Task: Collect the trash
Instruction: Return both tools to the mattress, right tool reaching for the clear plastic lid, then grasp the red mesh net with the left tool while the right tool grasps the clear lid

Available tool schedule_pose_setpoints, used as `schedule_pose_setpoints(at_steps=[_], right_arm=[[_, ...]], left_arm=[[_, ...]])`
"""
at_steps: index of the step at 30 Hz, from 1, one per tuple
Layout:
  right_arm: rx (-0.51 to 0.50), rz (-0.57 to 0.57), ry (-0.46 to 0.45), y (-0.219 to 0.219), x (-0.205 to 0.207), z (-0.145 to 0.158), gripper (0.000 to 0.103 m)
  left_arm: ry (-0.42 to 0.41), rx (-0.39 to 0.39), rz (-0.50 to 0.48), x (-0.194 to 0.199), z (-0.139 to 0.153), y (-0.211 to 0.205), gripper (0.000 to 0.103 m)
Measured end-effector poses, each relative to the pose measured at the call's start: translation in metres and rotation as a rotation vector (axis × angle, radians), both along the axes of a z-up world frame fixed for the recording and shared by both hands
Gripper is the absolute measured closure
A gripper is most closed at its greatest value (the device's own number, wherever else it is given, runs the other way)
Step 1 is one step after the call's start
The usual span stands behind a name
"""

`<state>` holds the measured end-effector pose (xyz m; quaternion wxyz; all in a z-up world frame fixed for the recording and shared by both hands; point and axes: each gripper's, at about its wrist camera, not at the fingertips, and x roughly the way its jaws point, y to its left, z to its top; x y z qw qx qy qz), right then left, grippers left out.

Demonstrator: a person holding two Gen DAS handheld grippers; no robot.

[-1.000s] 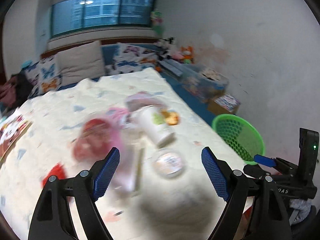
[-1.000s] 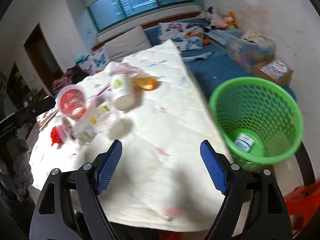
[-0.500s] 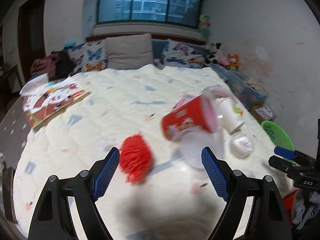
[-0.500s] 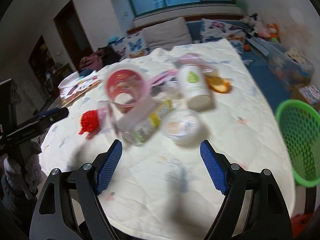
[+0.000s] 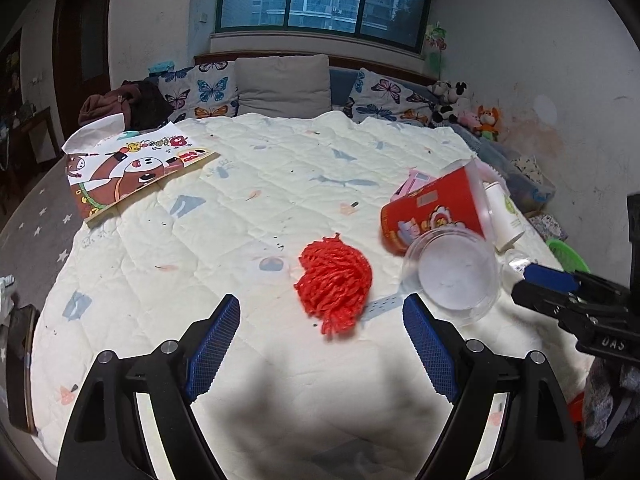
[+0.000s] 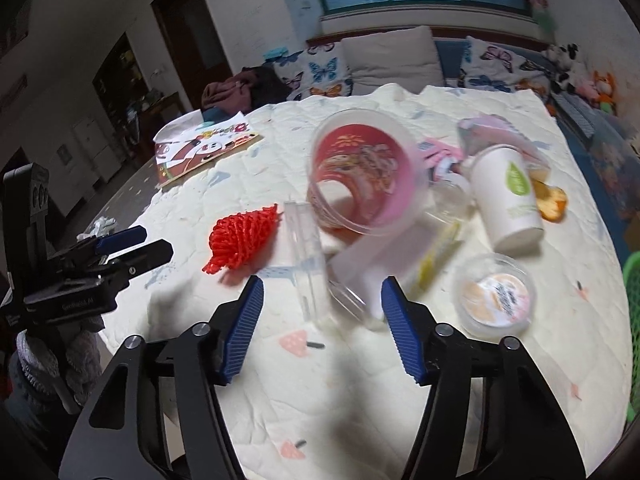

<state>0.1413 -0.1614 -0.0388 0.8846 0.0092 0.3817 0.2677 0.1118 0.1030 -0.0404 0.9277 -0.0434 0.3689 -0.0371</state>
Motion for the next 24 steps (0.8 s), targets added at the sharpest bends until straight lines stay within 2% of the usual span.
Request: schedule_pose_setpoints(at_steps=[2,15,17,24], right_arm=[[-0.014,0.004,0.004,0.006,0.005,-0.003,0.048],[-0.009,0.026,0.047,0.022,0.026,-0.019,0.060],[-0.017,0.024,0.040,0.022,0.026,-0.019,0.069],[-0.011,0.018,0.037,0.017,0.025,-0.019,0.083]], left_arm=[[0.006,-0.003,-0.001,0.002,-0.002,0.002,0.022],[0.048,-0.006,-0.035,0.022,-0.017,0.002,0.023],[0.056,-0.014,-0.037,0.027,-0.018,0.002,0.024],[0.084,-0.002,-0.058,0.048,-0.027,-0.006,0.029]])
